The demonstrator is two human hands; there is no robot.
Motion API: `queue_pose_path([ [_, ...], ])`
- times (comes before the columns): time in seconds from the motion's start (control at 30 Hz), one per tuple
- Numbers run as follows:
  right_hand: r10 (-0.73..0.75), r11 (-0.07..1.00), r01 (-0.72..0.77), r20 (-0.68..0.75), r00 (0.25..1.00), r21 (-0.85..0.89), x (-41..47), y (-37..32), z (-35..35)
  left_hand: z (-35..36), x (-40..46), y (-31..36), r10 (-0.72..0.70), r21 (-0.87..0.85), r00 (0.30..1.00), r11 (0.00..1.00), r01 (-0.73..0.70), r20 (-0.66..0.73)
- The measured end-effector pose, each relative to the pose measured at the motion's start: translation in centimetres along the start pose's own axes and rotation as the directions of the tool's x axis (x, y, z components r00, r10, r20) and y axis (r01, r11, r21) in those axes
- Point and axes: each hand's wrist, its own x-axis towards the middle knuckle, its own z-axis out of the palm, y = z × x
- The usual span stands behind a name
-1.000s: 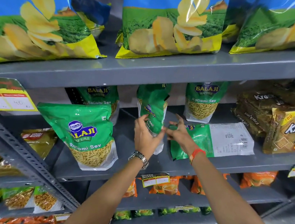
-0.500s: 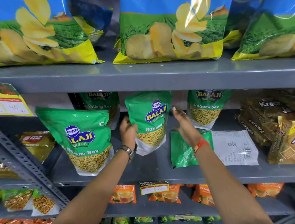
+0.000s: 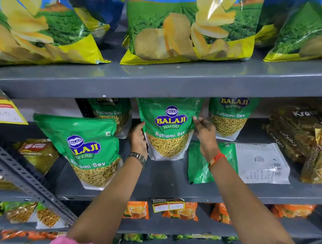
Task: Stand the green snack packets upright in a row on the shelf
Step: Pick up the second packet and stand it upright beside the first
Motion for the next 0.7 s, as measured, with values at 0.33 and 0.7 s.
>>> queue_pose_path([
  [0.33, 0.217, 0.943, -0.179, 0.112, 0.97, -0.282, -1.2, -0.2, 0.8, 0.4, -1.9, -0.7, -0.109, 0.26, 0.994, 0.96, 0.099, 0.026],
  [0.7, 0.179, 0.95, -0.14, 0.122, 0.976, -0.28, -6.7, -0.1, -0.3, -2.2, -4.6, -1.9, -0.087, 0.253, 0.995, 0.965, 0.07, 0.057],
])
